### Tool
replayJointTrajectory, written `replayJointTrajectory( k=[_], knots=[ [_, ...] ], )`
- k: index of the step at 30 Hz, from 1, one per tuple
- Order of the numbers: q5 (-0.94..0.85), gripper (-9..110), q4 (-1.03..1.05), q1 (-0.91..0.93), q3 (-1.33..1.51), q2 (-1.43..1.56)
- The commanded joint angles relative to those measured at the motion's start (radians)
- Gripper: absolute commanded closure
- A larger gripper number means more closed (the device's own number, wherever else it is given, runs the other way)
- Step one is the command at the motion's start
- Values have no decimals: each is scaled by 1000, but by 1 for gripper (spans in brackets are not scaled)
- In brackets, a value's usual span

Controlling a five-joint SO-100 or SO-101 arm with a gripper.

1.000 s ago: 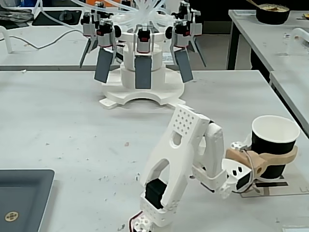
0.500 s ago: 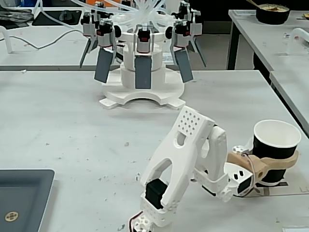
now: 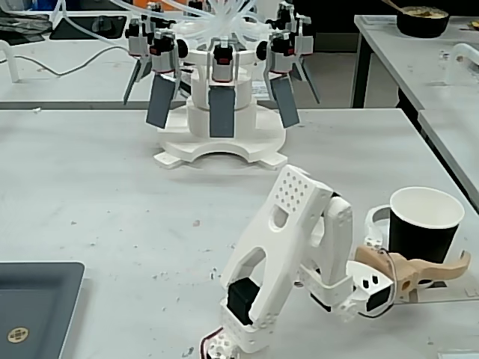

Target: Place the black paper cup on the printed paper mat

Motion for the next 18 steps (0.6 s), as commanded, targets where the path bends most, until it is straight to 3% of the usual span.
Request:
replayJointTrajectory(
  k=[1,18],
  knots=[
    [8,55,-21,20,55,124],
    [11,54,-5,-34,515,726]
  ],
)
